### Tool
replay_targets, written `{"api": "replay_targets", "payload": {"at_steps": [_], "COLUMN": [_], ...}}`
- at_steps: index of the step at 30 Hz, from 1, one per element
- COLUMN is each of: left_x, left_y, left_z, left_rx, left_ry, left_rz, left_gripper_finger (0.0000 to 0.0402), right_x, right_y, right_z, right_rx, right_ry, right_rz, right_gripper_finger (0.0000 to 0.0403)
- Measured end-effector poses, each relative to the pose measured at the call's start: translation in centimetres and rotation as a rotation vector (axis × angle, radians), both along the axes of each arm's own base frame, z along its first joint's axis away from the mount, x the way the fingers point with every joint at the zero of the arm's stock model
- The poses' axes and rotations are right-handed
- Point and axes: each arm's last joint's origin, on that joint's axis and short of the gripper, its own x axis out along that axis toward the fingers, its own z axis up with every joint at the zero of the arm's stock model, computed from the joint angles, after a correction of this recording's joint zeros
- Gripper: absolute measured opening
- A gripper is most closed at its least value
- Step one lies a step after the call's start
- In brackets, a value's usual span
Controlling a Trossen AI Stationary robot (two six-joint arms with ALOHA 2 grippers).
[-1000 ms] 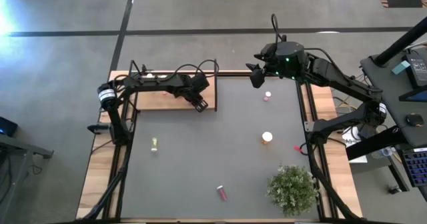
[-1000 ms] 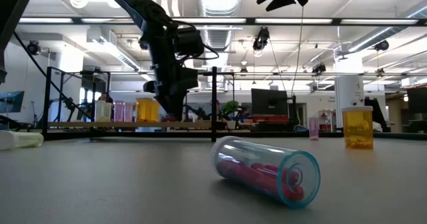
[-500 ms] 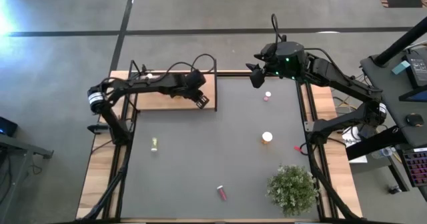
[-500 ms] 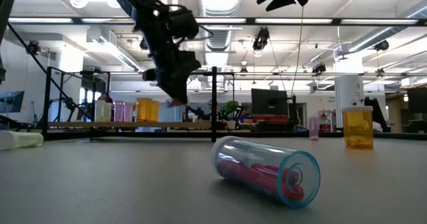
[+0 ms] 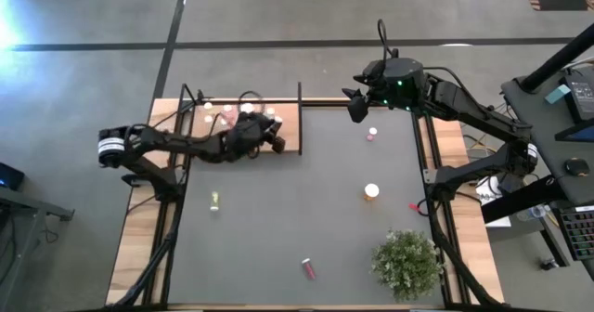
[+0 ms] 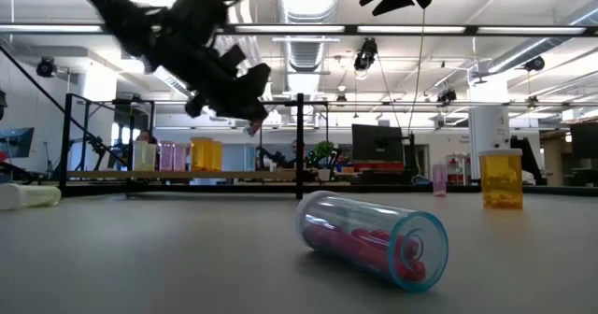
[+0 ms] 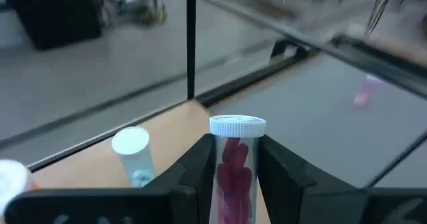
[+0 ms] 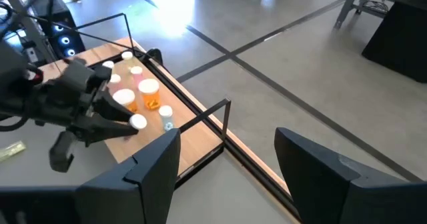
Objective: Pick and place medicine bottles onto shelf by color
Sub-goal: Put the top blue pill bottle on the shelf aligned with the other blue pill bottles
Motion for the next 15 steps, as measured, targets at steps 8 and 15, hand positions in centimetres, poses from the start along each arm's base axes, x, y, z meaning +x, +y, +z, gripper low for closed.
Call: {"api": "replay_targets", "payload": {"at_steps": [8,15], "left_x": [-2.2,-2.4], "left_y": [-1.2,-1.5], "left_z": [-2.9,-4.3], "left_rx": [0.171,0.231], "left_ry": [-0.184,-0.21], "left_rz": [-0.022,-0.037], "left_gripper_finger": [0.008,0.008], "right_x": [0.0,0.0], "right_y": [0.0,0.0], "right_z": [0.0,0.0], "right_rx": [0.0,0.0], "right_ry": [0.0,0.0], "right_rz": [0.0,0.0], "right_gripper_finger": [0.0233,0.0233]}}
